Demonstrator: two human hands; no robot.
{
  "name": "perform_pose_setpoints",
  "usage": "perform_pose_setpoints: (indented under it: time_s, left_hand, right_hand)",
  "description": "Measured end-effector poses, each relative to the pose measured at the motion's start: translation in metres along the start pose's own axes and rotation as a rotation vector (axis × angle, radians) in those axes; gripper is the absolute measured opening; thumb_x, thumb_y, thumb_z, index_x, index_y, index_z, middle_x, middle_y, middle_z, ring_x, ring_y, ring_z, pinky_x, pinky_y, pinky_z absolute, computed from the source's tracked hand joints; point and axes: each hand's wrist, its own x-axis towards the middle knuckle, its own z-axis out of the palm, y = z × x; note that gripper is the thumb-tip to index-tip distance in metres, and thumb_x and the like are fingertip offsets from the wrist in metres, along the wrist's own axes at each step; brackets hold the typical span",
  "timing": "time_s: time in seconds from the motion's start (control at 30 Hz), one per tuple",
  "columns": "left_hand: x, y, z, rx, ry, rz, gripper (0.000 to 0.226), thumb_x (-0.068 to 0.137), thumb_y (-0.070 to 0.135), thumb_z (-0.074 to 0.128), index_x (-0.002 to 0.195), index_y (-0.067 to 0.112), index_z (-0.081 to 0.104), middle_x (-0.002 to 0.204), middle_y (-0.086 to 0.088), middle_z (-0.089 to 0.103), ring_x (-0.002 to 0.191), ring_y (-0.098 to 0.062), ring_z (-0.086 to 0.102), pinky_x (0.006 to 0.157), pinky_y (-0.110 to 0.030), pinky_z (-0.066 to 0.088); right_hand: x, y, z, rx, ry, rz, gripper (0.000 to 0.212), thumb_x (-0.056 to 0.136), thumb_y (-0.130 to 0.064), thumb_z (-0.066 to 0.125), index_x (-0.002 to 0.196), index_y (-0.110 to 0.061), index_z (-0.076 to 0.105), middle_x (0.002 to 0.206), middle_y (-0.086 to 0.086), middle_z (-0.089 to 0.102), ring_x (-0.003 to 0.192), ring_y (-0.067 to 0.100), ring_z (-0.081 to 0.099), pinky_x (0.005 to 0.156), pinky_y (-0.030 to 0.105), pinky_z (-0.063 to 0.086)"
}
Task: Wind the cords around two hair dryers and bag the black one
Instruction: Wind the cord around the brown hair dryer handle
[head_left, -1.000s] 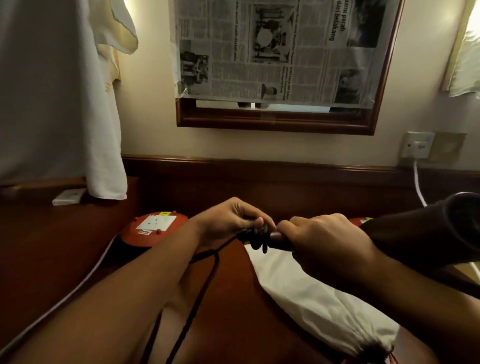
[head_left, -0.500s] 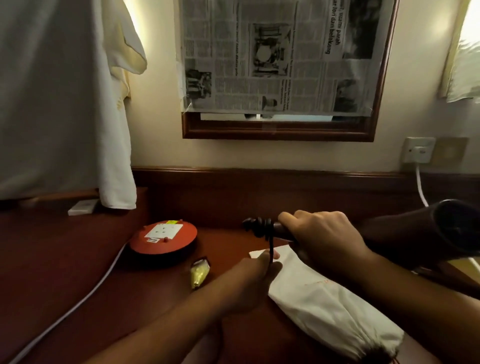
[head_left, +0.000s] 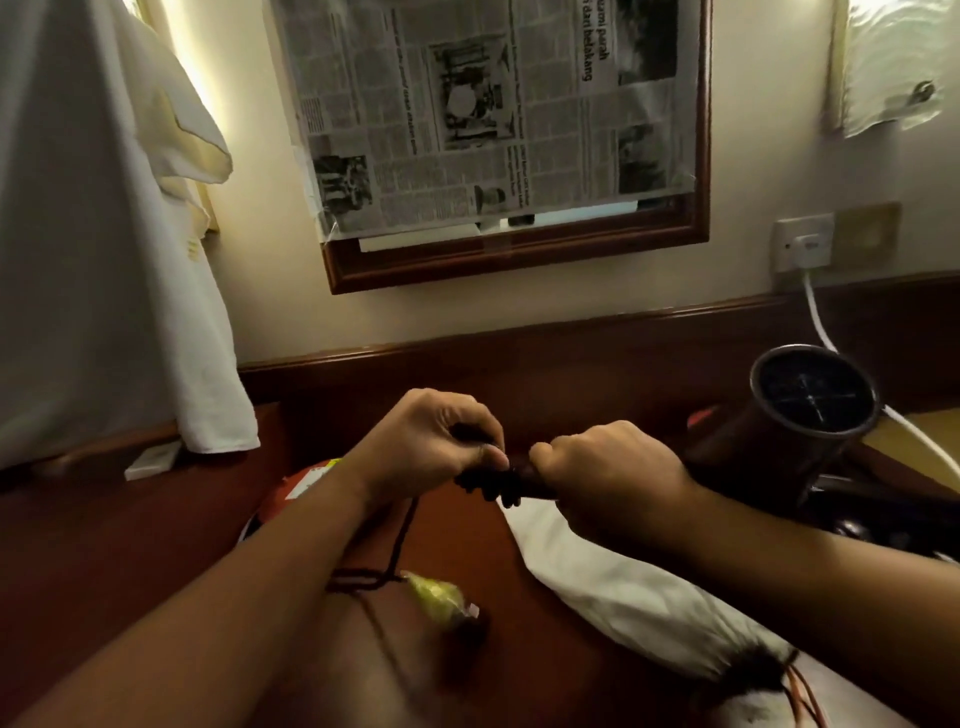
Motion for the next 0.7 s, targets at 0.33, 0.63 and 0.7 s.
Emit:
perform_pose_setpoints:
  time_s: [0.33,0.63,0.7]
  left_hand:
    - [0.013,-0.017,0.018,-0.352,-0.255,-0.164,0.025,0.102,0.013,0.056,0.106,-0.008,0.069,0.088,-0.036,0.070,0.068,-0.030,0.063,0.056,-0.024,0.047]
    - [0.015,-0.037,0.022,-0.631,-0.183,-0.264,0.064,0.088,0.042,0.070,0.098,-0.020,0.058,0.087,-0.050,0.050,0.082,-0.048,0.052,0.067,-0.037,0.044]
    - [0.016,-0.038,0.028,-0.651,-0.109,-0.307,0.070,0.083,0.051,0.074,0.096,-0.016,0.057,0.082,-0.035,0.050,0.078,-0.040,0.048,0.058,-0.033,0.042]
  right_hand:
    - [-0.018,0.021,0.020,-0.100,0.196,-0.029,0.024,0.070,-0.023,0.075,0.082,-0.022,0.054,0.062,-0.004,0.058,0.044,0.021,0.054,0.040,0.028,0.034]
    - [-0.028,0.028,0.037,-0.069,0.327,0.114,0.020,0.084,-0.021,0.061,0.102,-0.024,0.053,0.072,-0.003,0.059,0.056,0.022,0.056,0.050,0.033,0.040]
    - [-0.026,0.030,0.036,-0.090,0.314,0.142,0.020,0.086,-0.024,0.059,0.106,-0.025,0.053,0.074,-0.004,0.059,0.059,0.022,0.058,0.050,0.033,0.042]
